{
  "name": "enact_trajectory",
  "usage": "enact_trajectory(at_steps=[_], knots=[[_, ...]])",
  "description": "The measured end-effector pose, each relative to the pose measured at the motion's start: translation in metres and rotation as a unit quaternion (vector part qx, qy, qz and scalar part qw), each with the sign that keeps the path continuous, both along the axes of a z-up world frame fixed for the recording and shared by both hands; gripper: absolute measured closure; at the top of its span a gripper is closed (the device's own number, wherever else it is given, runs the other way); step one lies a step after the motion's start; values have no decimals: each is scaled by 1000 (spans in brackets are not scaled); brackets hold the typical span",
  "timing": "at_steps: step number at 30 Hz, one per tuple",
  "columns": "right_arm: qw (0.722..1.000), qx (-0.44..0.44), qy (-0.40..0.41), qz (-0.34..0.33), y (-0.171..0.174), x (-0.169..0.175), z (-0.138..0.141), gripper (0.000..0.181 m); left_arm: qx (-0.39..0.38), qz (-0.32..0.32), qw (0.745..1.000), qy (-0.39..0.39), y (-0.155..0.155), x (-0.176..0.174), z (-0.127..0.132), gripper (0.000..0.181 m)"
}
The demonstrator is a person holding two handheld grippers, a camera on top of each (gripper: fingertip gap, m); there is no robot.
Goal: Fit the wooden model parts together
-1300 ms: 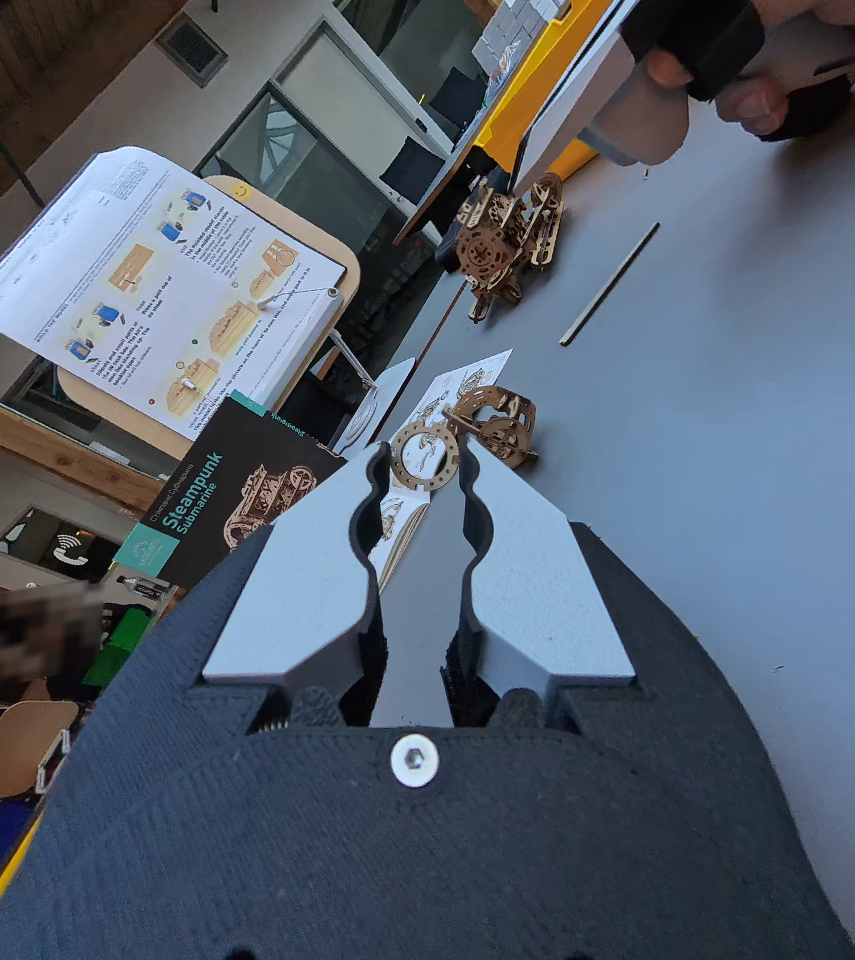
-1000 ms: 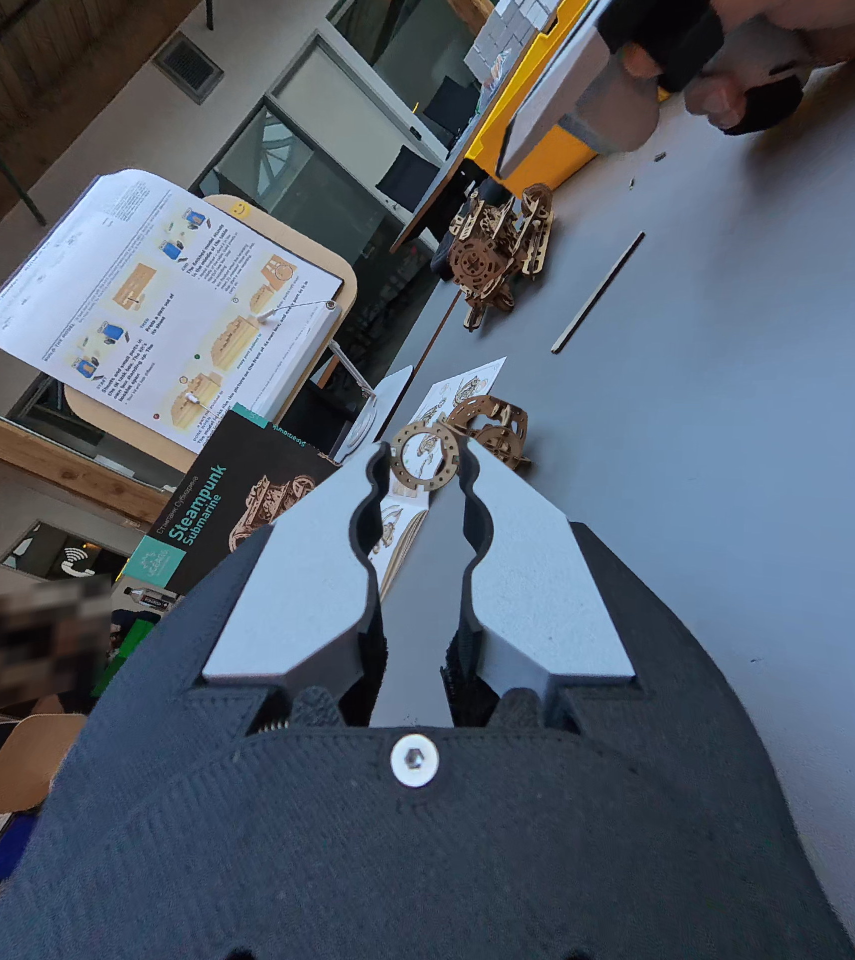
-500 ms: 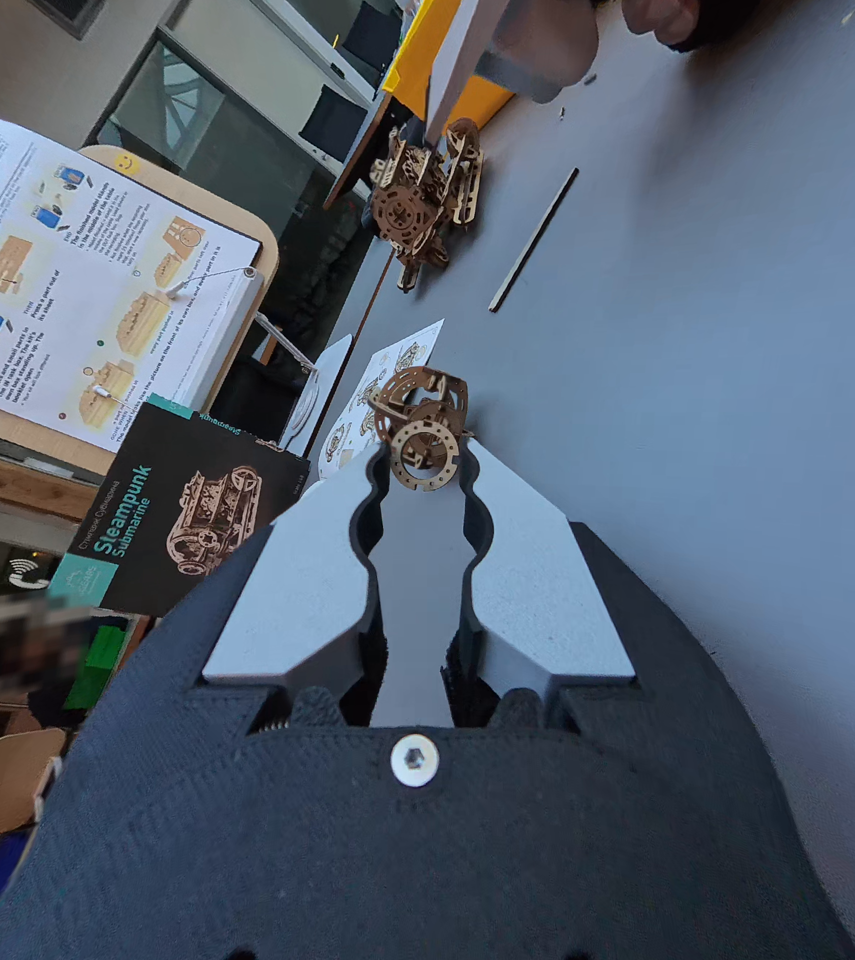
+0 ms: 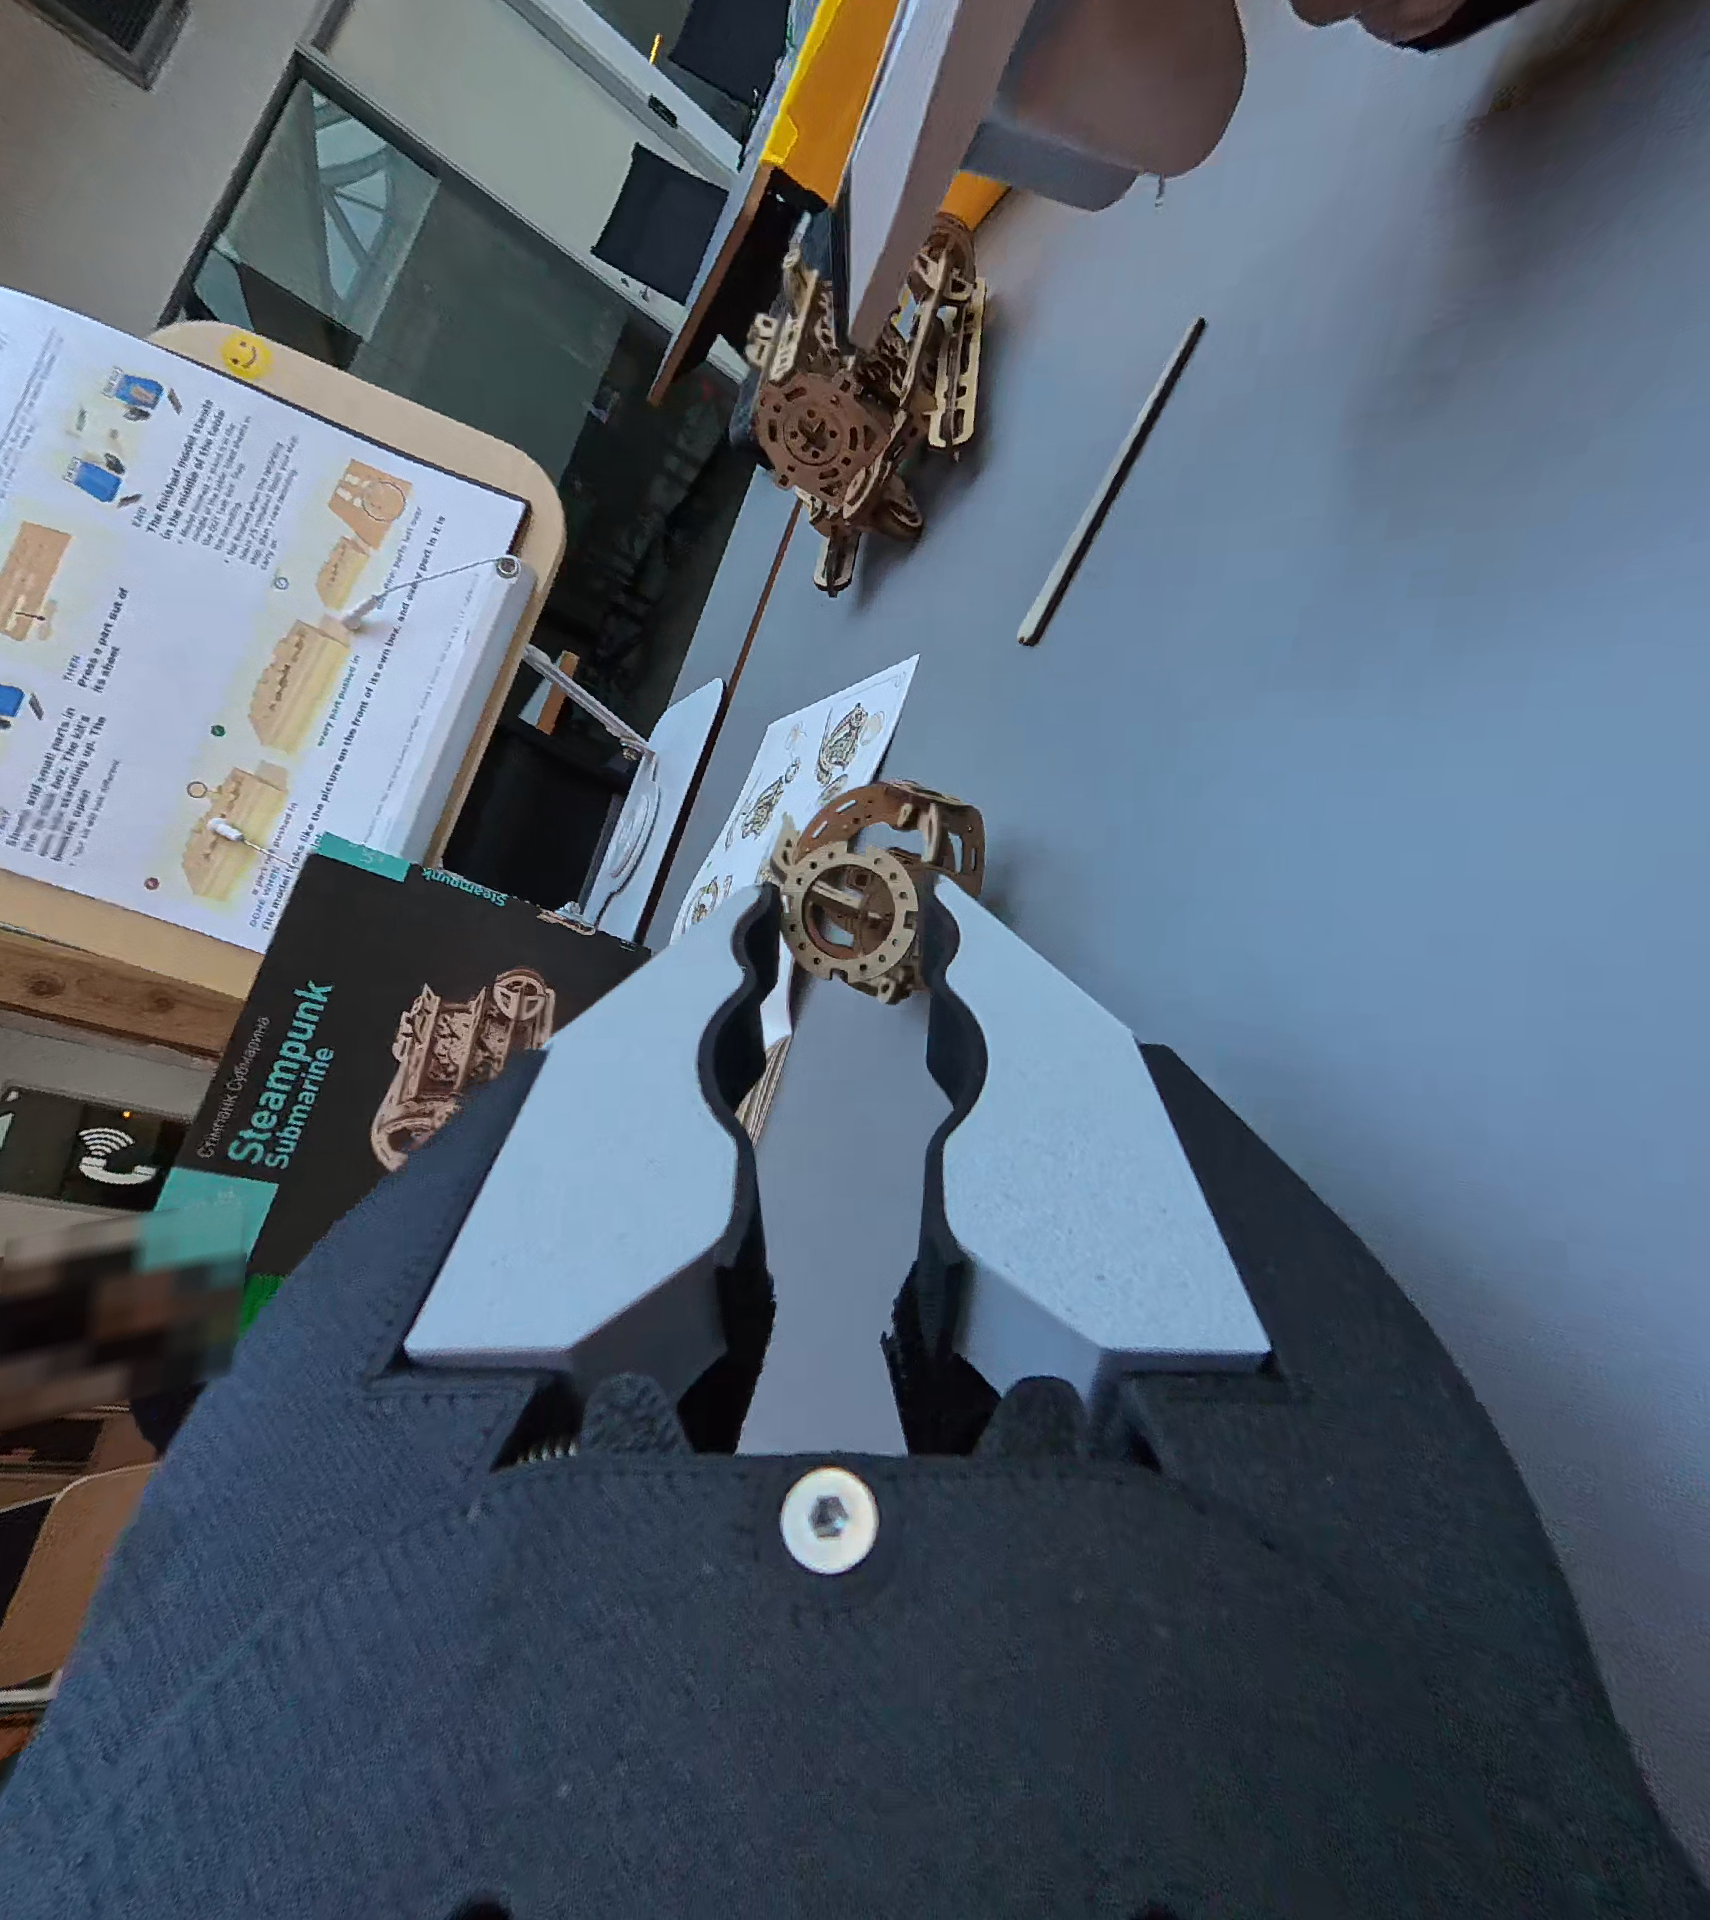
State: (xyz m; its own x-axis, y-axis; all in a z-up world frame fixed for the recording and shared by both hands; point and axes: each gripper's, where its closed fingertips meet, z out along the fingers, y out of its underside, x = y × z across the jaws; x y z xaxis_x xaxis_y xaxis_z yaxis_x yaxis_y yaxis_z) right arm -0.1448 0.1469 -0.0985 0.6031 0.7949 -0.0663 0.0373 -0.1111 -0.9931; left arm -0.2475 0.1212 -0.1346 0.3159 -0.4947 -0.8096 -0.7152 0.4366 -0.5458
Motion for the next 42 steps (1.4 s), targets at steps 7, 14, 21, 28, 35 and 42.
enact_trajectory(at_steps=[7, 14, 21, 28, 35, 42], knots=[[994, 65, -81, 32, 30, -32, 25, 158, -10, 0, 999, -52, 29, 7, 9, 156], [998, 49, -24, 43, 25, -55, 15, 159, -62, -11, 995, -83, 16, 15, -1, 156], [995, 39, -53, 69, 13, -69, -8, 160, -74, 0, 994, -80, 15, 9, -7, 156], [992, -29, -61, 110, -2, -90, -22, 168, -77, -14, 996, -52, 11, 8, -17, 156], [991, -41, -71, 106, -5, -97, -25, 171, -49, -41, 997, -52, 11, 6, -15, 156], [985, -102, -83, 112, -12, -103, -38, 181, -7, -39, 999, -13, 8, 6, -16, 156]])
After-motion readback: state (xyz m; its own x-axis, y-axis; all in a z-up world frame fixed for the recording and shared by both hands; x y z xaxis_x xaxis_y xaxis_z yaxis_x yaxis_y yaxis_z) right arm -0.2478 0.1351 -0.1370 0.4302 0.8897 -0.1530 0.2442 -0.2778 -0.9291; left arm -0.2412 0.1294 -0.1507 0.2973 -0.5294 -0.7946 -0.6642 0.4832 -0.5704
